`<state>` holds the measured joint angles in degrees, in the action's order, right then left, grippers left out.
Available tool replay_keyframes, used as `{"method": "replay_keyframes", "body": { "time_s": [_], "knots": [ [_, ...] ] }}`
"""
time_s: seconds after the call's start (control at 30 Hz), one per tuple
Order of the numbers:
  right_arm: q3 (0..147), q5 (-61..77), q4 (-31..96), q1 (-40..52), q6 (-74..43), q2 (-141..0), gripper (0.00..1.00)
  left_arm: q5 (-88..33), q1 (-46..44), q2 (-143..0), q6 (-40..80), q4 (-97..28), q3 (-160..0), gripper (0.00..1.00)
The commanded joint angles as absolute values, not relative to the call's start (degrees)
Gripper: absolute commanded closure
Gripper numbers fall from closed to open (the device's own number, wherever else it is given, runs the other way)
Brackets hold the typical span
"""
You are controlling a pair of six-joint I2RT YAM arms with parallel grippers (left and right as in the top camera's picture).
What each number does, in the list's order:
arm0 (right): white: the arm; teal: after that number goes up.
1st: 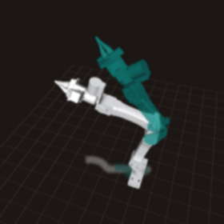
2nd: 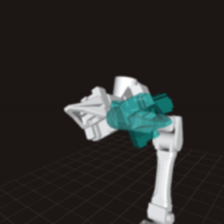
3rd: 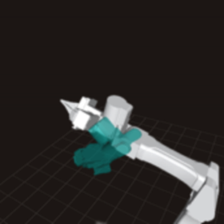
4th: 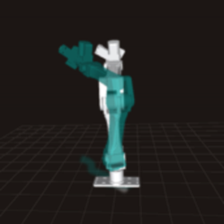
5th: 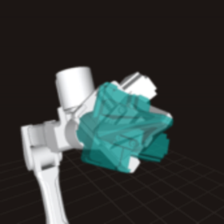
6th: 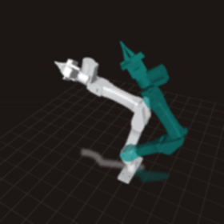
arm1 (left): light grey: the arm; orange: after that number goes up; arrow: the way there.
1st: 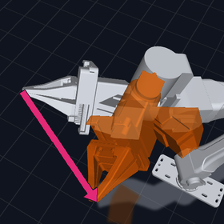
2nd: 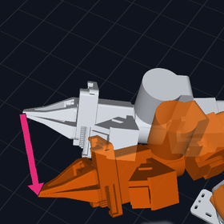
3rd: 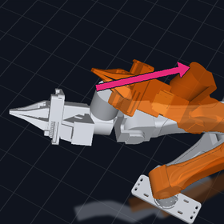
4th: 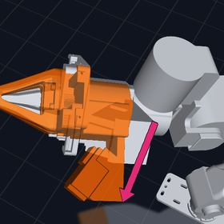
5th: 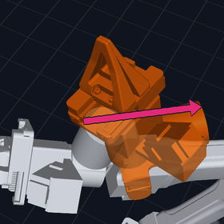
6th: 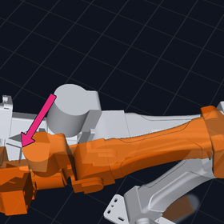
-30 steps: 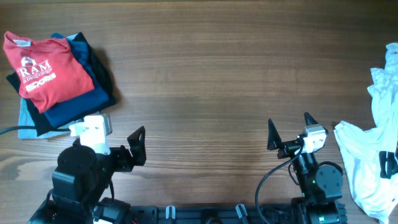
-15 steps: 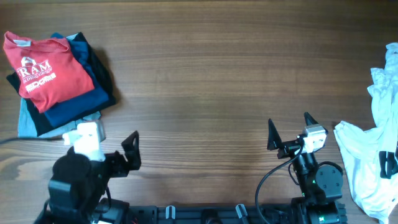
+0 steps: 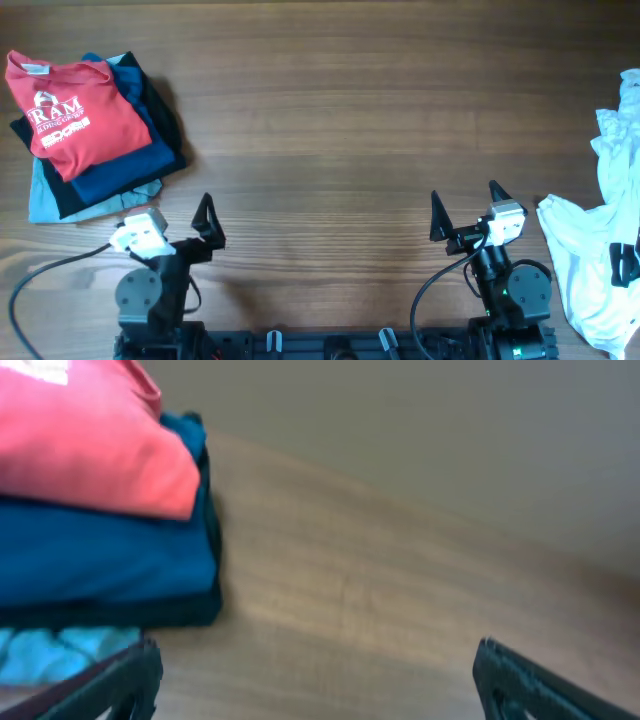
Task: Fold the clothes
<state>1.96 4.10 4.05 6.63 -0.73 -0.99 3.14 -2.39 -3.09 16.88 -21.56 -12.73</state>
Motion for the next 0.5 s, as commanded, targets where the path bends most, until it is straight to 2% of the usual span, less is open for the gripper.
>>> {"method": "replay_keyframes", "body": {
  "time_s": [0.0, 0.13, 0.27, 0.47],
  "knots": [
    [2.17, 4.99, 3.84, 6.24, -0.08, -0.21, 0.0, 2.83, -2.02, -0.14, 17.02, -9.74, -5.3, 0.0],
    [2.17, 4.99, 3.84, 6.24, -0.08, -0.23, 0.0, 2.83, -2.02, -0.16, 16.99, 0.6, -0.95, 0.0],
    [2.17, 4.99, 3.84, 6.24, -0.08, -0.25, 0.0, 2.81, -2.61, -0.16, 16.99, -4.03, -0.32, 0.0],
    [2.17, 4.99, 3.84, 6.24, -0.08, -0.25, 0.0, 2.87, -2.61, -0.16, 16.97, -3.88, -0.32, 0.0]
  ]
}}
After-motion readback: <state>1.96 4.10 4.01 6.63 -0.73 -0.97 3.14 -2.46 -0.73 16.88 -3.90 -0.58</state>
